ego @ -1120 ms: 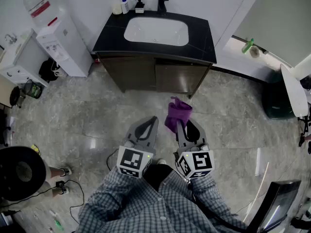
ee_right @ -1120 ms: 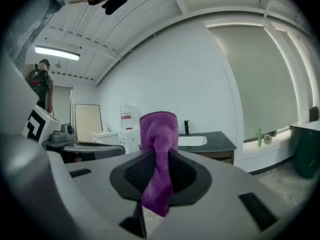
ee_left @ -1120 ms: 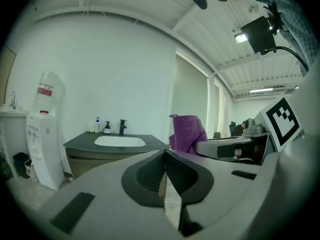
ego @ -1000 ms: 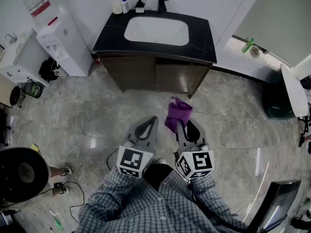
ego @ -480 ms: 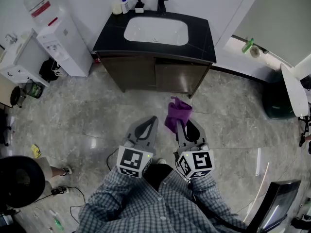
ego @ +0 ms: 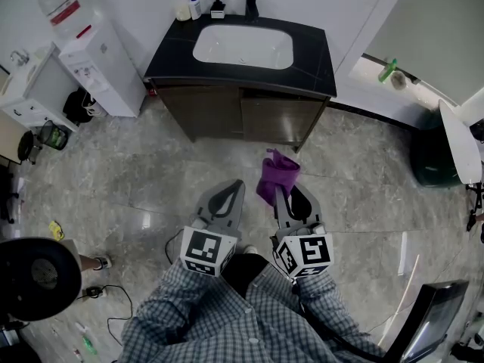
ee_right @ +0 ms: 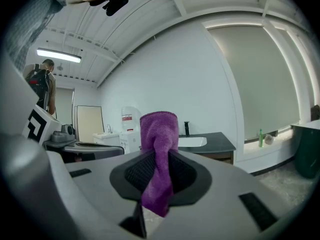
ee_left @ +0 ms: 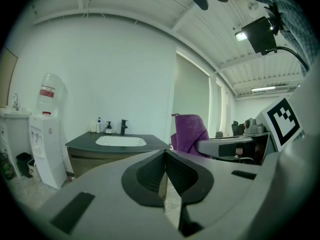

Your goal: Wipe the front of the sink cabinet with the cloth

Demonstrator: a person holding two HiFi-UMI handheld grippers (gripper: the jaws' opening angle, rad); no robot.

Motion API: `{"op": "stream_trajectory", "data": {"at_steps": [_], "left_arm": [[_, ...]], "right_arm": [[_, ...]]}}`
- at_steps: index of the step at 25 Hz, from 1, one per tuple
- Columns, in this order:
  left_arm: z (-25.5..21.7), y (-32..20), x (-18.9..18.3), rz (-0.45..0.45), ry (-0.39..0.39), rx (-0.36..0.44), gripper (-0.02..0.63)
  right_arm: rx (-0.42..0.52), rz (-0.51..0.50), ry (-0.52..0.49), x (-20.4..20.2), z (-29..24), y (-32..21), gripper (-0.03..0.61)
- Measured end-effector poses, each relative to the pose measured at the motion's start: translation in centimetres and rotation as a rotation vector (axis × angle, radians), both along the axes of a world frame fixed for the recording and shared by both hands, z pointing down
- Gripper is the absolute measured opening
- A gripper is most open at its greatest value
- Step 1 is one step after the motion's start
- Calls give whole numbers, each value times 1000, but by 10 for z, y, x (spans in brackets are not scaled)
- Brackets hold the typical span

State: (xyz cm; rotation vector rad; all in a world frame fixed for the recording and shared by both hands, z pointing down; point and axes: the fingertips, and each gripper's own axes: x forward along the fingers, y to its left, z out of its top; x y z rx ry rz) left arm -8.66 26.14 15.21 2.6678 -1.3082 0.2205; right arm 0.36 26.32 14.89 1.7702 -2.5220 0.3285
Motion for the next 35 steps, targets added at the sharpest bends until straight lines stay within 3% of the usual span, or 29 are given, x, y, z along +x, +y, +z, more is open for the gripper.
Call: {"op": "stream_trajectory", "data": {"at_steps": [21,28,35], "left_arm": [[4,17,18,-71,-34,30,11],[13,-13,15,-60,-23,29,11],[23,-80,3,-28,27,-11,11]], "right_arm": [[6,-29,-1,36,8,22,75],[-6,-29,9,28,16,-8,75],[-35,-17,12,12,29,-77,75]]}}
